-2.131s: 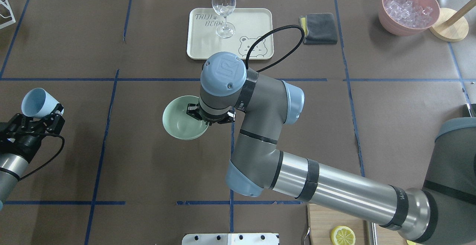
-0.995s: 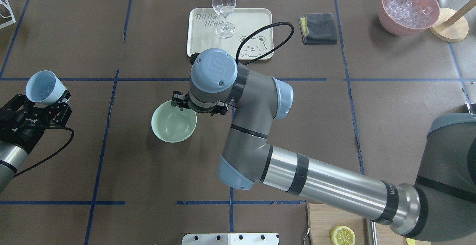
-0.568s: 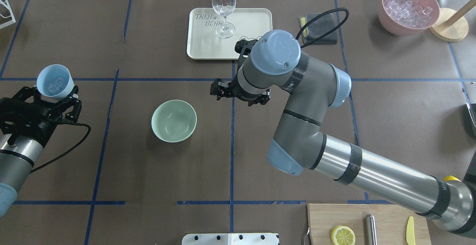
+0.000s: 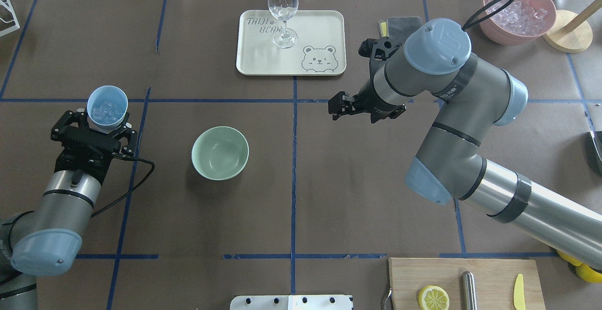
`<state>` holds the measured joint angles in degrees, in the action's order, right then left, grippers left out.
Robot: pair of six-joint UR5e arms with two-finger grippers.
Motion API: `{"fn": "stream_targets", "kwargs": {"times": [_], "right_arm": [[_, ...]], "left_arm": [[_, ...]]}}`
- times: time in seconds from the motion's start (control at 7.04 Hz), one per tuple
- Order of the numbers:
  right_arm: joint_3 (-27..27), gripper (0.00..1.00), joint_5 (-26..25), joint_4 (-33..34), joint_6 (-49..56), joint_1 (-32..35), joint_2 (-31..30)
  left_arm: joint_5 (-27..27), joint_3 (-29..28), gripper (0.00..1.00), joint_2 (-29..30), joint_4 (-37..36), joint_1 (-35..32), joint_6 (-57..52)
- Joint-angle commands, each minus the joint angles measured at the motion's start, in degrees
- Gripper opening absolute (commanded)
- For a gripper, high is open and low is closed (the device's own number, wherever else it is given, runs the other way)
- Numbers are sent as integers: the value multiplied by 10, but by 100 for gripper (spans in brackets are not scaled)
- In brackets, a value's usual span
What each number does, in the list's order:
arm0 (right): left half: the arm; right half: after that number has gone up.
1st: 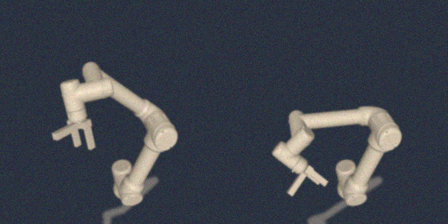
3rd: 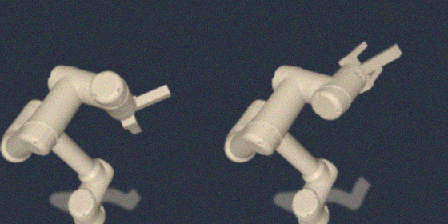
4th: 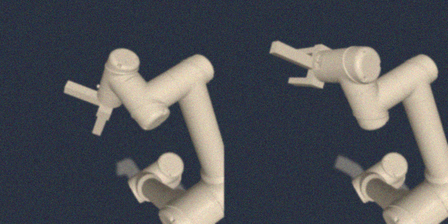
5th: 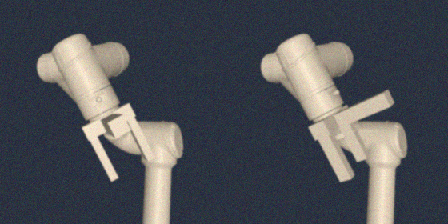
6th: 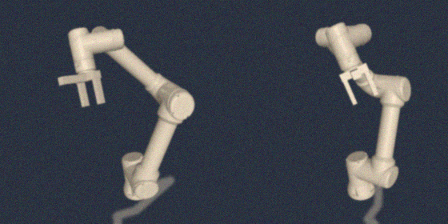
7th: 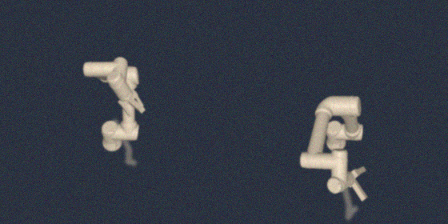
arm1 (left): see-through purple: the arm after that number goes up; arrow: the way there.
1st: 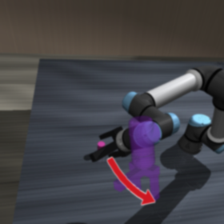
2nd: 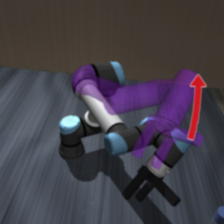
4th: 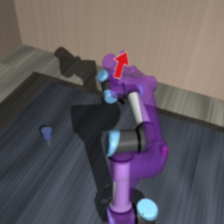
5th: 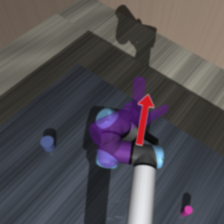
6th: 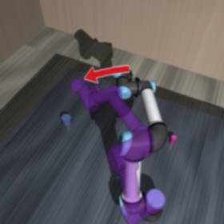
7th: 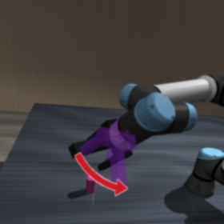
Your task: Pour ice into bowl
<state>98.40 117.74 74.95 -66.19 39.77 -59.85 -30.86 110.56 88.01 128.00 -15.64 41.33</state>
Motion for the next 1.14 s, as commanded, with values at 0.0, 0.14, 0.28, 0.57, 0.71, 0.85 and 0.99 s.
{"fn": "stream_targets", "kwargs": {"times": [0.0, 0.14, 0.28, 0.57, 0.71, 0.85, 0.99], "right_arm": [[12, 100, 4, 0, 5, 6, -18], [12, 100, 4, 0, -1, 6, -18], [12, 100, 3, 0, -4, 4, -18], [12, 100, 3, 0, -13, 3, -18], [12, 100, 3, 0, -20, 1, -18], [12, 100, 3, 0, -24, 1, -18], [11, 100, 3, -1, -24, 1, -18]], "left_arm": [[47, -3, 0, 39, -107, 38, -3], [60, -5, 0, 71, -180, 53, -19], [90, -8, 0, 95, -234, 61, -79], [125, -40, 0, 101, -241, 65, -192], [131, -42, 0, 101, -241, 65, -303], [139, -41, 0, 105, -241, 65, -375], [139, -41, 0, 127, -240, 65, -455]]}}
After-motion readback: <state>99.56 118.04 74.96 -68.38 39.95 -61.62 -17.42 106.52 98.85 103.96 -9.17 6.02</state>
